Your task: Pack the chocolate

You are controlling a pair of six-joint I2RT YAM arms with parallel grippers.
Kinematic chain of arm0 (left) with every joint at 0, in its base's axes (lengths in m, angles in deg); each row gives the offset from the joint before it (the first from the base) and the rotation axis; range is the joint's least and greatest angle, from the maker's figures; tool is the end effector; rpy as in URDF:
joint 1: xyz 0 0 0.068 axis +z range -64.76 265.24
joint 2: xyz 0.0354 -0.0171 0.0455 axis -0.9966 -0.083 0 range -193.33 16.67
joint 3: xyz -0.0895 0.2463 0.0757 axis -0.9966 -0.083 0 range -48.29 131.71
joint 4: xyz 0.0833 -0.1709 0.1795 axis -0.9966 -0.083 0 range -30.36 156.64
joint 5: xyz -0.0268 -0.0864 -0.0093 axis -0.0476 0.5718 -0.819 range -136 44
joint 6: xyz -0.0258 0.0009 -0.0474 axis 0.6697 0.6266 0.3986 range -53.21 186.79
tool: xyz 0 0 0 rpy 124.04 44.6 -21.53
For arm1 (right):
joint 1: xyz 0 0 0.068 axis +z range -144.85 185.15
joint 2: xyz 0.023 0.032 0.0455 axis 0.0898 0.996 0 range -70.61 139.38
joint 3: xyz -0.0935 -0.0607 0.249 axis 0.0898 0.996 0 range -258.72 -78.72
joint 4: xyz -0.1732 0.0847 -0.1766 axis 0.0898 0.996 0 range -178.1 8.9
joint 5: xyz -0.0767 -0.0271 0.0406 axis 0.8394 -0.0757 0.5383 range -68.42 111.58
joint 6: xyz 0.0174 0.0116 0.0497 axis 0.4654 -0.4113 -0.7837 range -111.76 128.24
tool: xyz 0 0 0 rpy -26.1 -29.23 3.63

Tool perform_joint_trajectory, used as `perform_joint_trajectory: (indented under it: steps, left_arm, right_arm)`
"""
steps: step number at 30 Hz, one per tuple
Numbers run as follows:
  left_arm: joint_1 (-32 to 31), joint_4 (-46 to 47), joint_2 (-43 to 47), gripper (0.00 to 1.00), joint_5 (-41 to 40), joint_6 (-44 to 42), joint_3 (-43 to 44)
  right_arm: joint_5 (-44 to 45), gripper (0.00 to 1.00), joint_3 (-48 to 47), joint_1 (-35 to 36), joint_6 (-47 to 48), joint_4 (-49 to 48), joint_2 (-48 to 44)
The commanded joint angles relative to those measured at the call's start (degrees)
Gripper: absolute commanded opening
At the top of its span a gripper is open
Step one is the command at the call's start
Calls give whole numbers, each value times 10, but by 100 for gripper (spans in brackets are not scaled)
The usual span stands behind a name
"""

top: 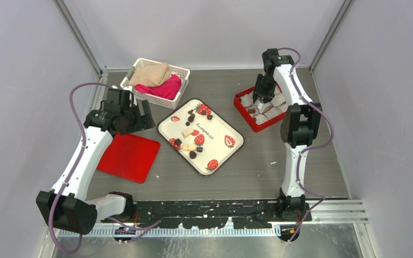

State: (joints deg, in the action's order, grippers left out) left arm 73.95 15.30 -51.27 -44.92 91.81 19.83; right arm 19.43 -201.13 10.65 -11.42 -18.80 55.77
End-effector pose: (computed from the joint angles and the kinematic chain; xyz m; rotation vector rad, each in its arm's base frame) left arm 0.2297 -0.0465 0.3334 -0.2891 2.4701 -0.2956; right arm 0.4545 0.0451 0.2640 0.3448 2.8405 0.1440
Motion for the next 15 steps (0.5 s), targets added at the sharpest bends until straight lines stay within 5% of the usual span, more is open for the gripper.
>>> perform_joint_trajectory:
  steps: [1,8,15]
  left_arm:
    - [-2,2,23,85,-3,-3,13]
    - [-1,4,22,85,-4,-4,11]
    - [-1,-1,18,85,-6,-15,17]
  right_arm:
    - [-12,37,-10,1,3,-13,-72]
    - [-10,15,56,47,8,-23,-177]
    - [-5,17,168,189,22,-43,-256]
